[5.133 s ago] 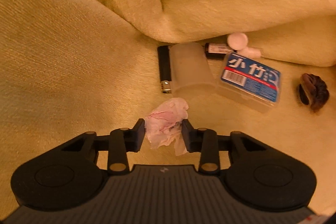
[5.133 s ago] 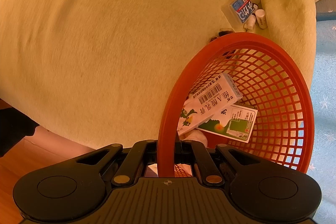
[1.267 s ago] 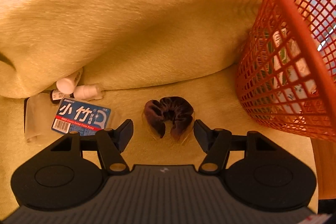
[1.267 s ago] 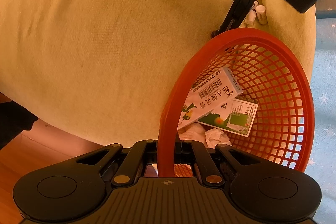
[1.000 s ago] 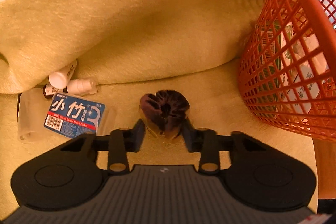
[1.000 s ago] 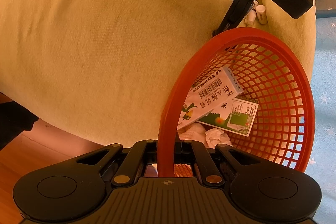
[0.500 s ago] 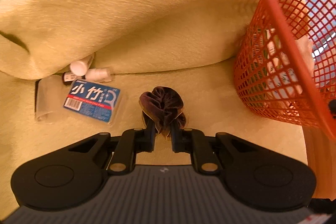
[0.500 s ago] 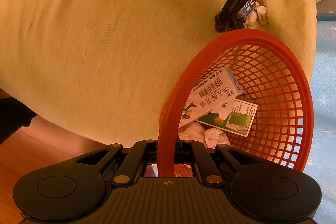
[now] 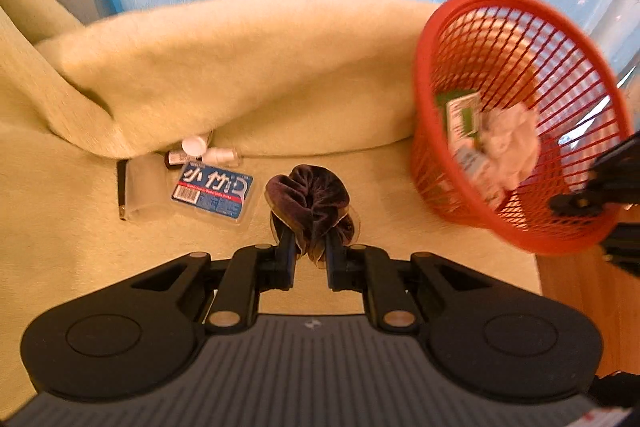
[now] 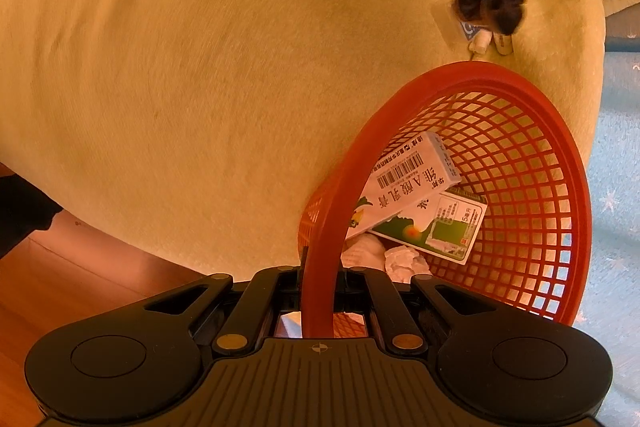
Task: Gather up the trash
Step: 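Carry the scrunchie into the wastebasket and release it while the right tool holds the basket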
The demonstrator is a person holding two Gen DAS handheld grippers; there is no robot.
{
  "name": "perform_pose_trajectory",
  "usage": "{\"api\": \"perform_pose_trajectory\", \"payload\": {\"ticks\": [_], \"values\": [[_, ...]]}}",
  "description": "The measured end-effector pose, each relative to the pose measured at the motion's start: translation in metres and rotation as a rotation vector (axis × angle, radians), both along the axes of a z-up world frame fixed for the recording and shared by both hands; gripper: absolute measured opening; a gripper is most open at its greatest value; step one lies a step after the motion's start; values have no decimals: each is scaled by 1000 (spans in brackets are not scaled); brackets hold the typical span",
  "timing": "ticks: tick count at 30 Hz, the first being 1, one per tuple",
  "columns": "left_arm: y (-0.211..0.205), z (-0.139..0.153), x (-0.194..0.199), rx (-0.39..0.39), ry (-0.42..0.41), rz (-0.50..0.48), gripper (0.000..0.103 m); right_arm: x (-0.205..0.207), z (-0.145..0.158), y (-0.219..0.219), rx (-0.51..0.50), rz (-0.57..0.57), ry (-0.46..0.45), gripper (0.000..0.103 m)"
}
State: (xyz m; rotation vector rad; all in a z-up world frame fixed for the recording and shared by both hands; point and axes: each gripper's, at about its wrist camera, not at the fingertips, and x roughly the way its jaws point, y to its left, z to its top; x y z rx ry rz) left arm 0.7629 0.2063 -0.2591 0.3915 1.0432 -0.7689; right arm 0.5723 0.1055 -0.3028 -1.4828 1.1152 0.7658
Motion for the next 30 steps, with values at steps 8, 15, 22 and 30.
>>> {"api": "perform_pose_trajectory", "payload": {"ticks": [8, 15, 22, 30], "values": [[-8, 60, -15, -84, -25, -62, 11, -4, -2, 0, -9, 13, -11, 1], [-41, 95, -27, -157, -33, -170, 11, -5, -3, 0, -11, 11, -17, 1], [-77, 101, -29, -192, -24, -237, 11, -7, -3, 0, -7, 3, -21, 1], [-107, 95, -37, -207, -30, -288, 41, -6, -3, -2, 0, -4, -20, 1]]}}
